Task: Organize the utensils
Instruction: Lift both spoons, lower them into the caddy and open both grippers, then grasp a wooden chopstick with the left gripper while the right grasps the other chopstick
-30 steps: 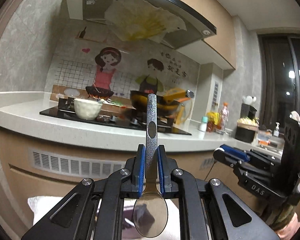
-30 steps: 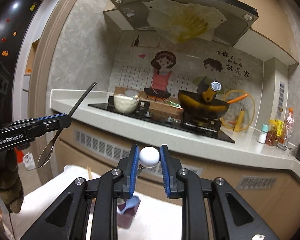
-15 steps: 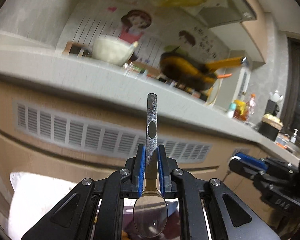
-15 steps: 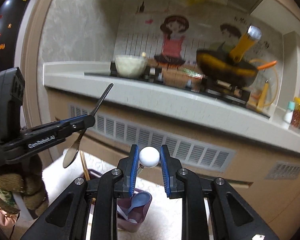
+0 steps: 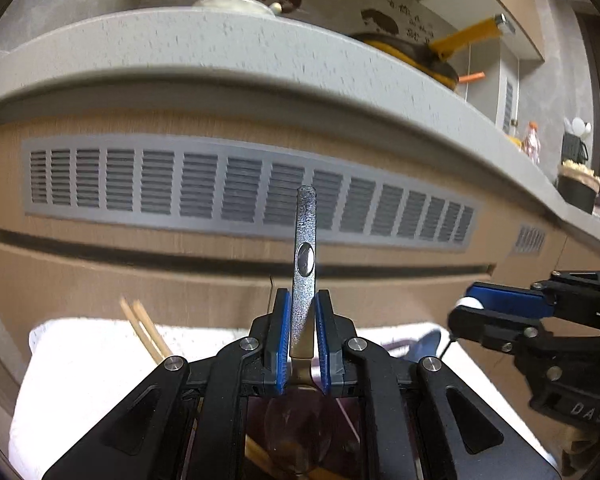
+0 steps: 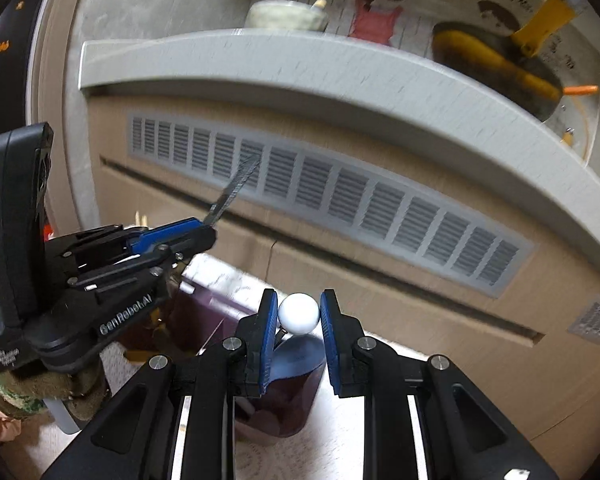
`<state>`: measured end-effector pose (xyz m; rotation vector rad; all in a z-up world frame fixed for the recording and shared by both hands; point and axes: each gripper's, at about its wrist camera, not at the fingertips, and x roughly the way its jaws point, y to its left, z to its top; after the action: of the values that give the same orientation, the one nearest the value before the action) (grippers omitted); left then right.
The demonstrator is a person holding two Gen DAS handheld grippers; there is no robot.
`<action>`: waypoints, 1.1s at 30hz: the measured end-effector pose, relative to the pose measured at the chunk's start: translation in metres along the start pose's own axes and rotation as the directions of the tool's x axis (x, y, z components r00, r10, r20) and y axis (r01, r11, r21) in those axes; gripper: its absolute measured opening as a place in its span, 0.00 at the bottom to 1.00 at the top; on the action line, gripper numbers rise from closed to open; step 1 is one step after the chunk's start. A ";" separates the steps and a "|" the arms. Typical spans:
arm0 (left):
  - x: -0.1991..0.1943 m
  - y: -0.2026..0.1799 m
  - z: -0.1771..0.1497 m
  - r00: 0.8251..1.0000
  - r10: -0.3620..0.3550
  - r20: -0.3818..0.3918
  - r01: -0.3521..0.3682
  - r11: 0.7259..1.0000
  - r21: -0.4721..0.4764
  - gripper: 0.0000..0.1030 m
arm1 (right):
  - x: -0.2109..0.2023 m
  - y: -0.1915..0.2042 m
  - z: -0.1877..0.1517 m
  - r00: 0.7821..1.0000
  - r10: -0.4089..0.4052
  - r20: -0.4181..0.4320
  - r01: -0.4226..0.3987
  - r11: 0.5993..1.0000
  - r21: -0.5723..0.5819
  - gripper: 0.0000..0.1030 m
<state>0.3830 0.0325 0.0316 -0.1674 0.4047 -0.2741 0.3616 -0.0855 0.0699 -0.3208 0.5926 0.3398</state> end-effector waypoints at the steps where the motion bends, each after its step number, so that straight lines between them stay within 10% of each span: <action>1: 0.000 0.000 -0.002 1.000 -0.002 -0.007 0.002 1.000 -0.002 0.13 | 0.003 0.002 -0.003 1.000 0.013 -0.015 -0.013 1.000 -0.003 0.20; 18: -0.070 0.024 -0.026 0.983 0.040 -0.178 -0.034 0.999 0.039 0.33 | -0.041 -0.003 -0.047 0.998 0.037 -0.055 -0.033 0.997 0.072 0.55; 22: -0.082 0.026 -0.047 0.944 -0.014 -0.330 0.047 0.995 0.093 0.33 | -0.047 -0.005 -0.079 0.991 0.047 -0.125 -0.030 0.990 0.138 0.69; 26: -0.072 0.032 -0.075 0.868 -0.050 -0.493 0.102 0.992 0.079 0.43 | -0.039 0.000 -0.120 0.966 0.110 -0.233 -0.053 0.970 0.238 0.74; 33: -0.045 0.062 -0.103 0.801 -0.052 -0.596 0.020 0.998 -0.060 0.44 | -0.023 0.013 -0.166 0.901 0.256 -0.350 -0.088 0.899 0.430 0.74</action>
<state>0.3150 0.0937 -0.0583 -0.1353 1.0451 -0.3532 0.2572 -0.1434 -0.0492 0.0738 1.0827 0.3178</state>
